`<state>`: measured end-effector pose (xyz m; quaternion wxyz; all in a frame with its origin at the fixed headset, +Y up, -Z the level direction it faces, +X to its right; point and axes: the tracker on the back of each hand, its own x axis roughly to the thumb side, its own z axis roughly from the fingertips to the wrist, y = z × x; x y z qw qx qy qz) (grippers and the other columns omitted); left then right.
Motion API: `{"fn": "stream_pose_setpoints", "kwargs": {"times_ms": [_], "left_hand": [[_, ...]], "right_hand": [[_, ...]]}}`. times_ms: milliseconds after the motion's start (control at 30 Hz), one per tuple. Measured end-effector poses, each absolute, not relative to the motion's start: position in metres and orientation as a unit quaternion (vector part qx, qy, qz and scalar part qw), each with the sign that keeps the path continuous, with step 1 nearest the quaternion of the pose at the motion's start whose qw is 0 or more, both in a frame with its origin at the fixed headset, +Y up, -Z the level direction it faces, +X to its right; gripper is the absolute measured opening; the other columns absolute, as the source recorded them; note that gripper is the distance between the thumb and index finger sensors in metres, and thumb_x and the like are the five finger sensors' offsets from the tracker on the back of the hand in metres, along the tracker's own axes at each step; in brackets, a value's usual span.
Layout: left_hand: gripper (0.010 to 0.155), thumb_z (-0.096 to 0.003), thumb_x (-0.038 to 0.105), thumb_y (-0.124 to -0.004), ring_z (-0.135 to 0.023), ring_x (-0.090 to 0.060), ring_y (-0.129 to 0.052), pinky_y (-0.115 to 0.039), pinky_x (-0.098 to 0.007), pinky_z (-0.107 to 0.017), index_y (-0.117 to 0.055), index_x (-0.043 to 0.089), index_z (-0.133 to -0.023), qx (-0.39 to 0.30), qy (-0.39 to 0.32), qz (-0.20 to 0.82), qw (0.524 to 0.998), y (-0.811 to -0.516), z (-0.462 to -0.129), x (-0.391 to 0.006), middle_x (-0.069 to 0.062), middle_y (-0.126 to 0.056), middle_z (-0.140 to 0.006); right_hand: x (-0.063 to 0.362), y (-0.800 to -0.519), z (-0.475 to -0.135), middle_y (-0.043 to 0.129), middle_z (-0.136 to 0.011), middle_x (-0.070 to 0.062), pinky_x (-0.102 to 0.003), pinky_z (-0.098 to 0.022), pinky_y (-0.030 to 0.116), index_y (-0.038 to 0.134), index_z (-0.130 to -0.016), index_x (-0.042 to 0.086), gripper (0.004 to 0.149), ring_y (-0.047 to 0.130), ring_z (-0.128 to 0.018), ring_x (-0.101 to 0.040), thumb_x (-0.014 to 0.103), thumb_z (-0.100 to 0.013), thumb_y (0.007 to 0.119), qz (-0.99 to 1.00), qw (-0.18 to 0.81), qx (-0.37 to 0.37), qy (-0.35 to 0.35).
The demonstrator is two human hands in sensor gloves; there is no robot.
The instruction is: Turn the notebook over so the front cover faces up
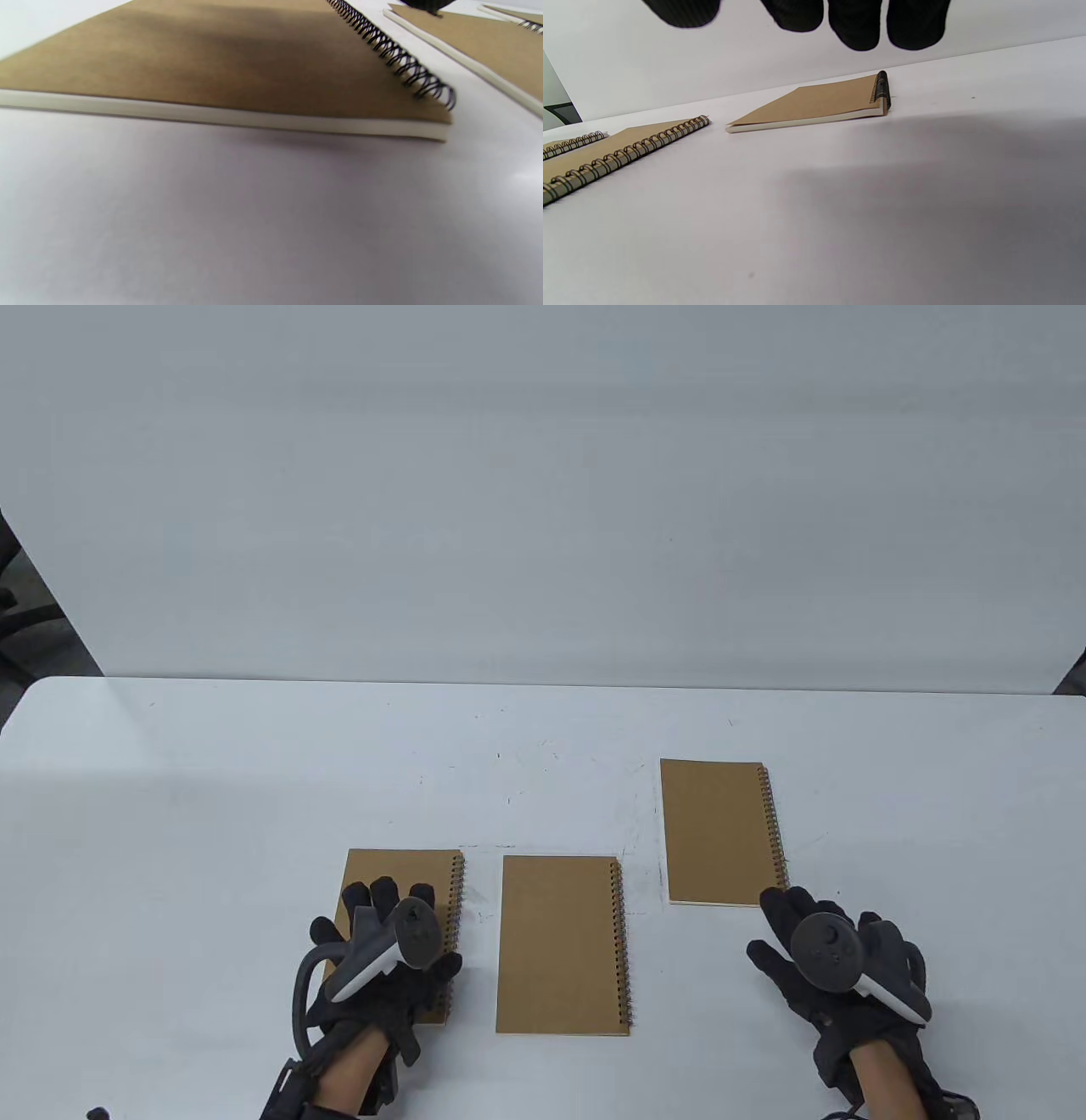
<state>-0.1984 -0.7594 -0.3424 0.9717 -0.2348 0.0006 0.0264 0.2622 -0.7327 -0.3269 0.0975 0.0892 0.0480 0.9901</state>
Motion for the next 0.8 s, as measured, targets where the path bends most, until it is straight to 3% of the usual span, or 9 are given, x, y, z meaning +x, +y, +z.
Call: {"fn": "stream_pose_setpoints", "kwargs": {"times_ms": [400,800], "left_hand": [[0.089,-0.0568,0.065,-0.052,-0.098,-0.053,0.019,-0.005,-0.080,-0.062,0.011,0.030,-0.109,-0.222,-0.005,0.062,0.973,-0.750,-0.340,-0.193,-0.018,0.019,-0.110],[0.091,-0.0574,0.065,-0.052,-0.098,-0.058,0.012,-0.013,-0.081,-0.062,0.014,0.024,-0.108,-0.252,-0.049,0.045,0.966,-0.750,-0.340,-0.135,-0.026,0.014,-0.109]], "right_hand": [[0.256,-0.724,-0.322,0.060,-0.114,-0.028,-0.082,-0.058,0.035,0.049,-0.110,0.011,0.068,0.063,-0.096,-0.056,0.050,-0.055,0.057,0.991,0.085,0.097,0.024],[0.266,-0.728,-0.326,0.060,-0.114,-0.029,-0.082,-0.058,0.035,0.048,-0.110,0.010,0.067,0.062,-0.096,-0.057,0.049,-0.056,0.057,0.991,0.110,0.076,0.033]]}}
